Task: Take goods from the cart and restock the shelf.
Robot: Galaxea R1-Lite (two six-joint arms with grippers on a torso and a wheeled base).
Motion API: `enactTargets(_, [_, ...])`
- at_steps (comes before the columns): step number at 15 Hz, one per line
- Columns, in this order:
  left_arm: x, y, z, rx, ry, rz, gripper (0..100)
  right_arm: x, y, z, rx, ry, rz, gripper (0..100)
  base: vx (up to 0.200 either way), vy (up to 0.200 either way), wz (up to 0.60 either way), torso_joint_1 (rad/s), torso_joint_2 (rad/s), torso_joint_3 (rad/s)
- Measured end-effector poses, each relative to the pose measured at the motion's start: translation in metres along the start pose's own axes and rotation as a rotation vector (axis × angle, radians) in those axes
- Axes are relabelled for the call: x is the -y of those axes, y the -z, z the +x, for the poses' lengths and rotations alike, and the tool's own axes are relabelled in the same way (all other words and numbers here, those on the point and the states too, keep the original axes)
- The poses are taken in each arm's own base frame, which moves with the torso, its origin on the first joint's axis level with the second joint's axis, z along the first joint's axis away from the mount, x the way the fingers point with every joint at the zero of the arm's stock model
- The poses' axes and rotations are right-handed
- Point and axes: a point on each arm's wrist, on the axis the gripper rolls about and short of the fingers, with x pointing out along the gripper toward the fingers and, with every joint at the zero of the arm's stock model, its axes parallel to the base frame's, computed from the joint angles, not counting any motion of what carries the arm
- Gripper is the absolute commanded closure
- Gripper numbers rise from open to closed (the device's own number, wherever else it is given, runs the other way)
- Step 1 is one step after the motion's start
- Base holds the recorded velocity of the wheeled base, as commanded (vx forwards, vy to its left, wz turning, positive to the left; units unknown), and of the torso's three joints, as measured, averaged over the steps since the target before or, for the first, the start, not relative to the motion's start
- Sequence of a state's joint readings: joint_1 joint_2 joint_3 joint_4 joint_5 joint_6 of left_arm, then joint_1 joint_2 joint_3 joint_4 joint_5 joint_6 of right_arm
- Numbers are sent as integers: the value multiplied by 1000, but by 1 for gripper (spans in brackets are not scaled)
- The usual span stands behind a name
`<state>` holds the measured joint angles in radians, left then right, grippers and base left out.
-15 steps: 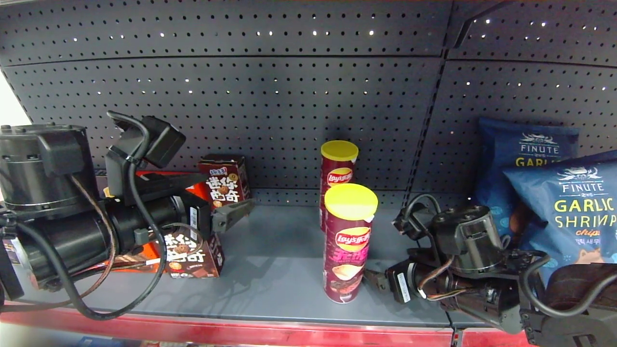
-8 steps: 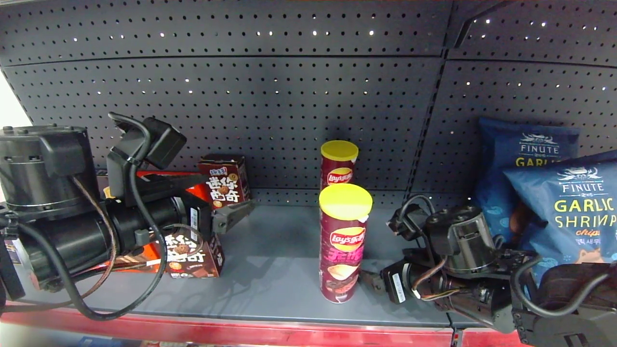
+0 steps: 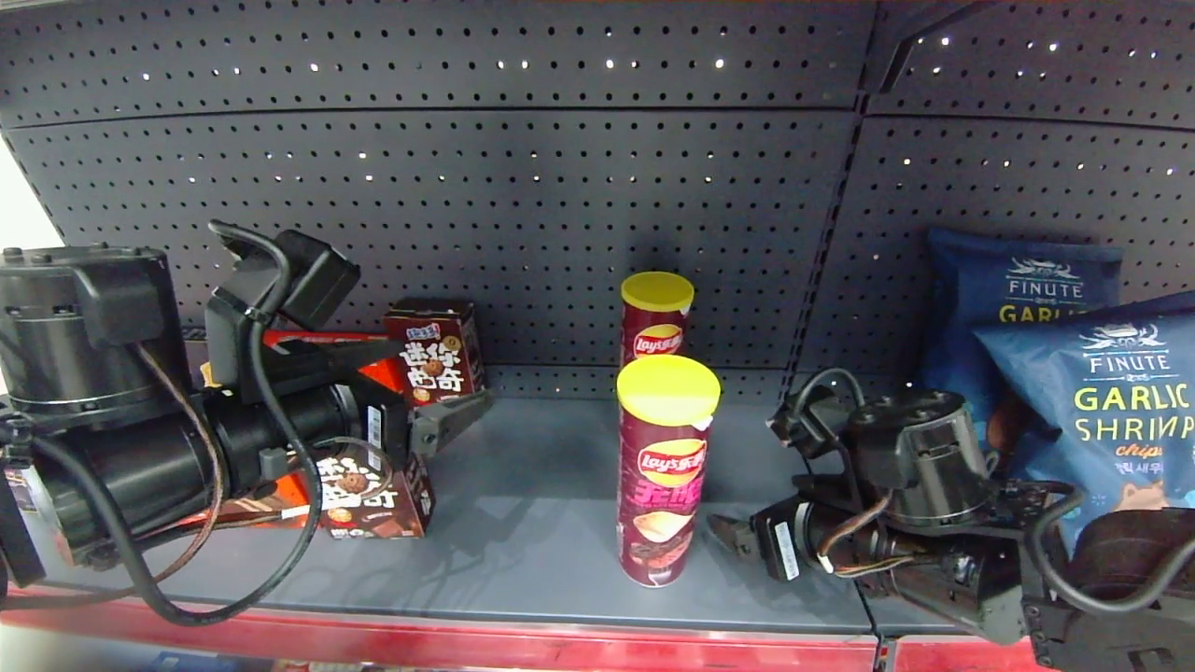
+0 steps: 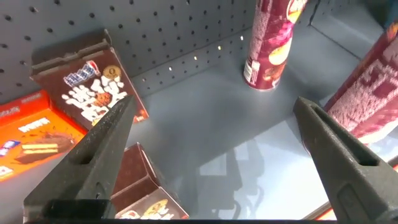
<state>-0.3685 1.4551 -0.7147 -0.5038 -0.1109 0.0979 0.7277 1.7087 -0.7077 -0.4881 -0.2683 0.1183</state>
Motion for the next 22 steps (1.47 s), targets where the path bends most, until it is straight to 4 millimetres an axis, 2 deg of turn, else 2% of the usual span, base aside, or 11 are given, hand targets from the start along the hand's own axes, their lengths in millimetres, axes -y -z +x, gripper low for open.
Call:
enactTargets(2, [0, -10, -9, 45, -7, 5, 0, 6, -12, -18, 64, 2, 25, 0, 0, 0, 0, 0, 0, 0])
enactTargets(4, [1, -19, -29, 107, -18, 9, 0, 15, -25, -47, 152, 9, 55, 0, 0, 0, 0, 0, 0, 0])
enactTargets(7, [0, -12, -77, 175, -63, 10, 0, 37, -20, -96, 254, 41, 95, 0, 0, 0, 0, 0, 0, 0])
enactTargets(9, [-2, 7, -117, 210, -138, -9, 0, 59, -2, -127, 300, 108, 131, 0, 0, 0, 0, 0, 0, 0])
enactTargets(12, [9, 52, -169, 207, -282, -44, 0, 89, 41, -169, 356, 291, 203, 0, 0, 0, 0, 0, 0, 0])
enactTargets(14, [19, 83, -196, 166, -370, -66, 0, 95, 76, -191, 363, 401, 237, 0, 0, 0, 0, 0, 0, 0])
enactTargets(16, [29, 110, -218, 137, -430, -79, 0, 93, 113, -210, 319, 494, 261, 0, 0, 0, 0, 0, 0, 0])
enactTargets(19, [40, 141, -236, 143, -483, -83, 0, 82, 160, -231, 311, 582, 284, 0, 0, 0, 0, 0, 0, 0])
enactTargets(22, [42, 164, -231, 153, -466, -70, 0, 69, 186, -237, 367, 474, 203, 0, 0, 0, 0, 0, 0, 0])
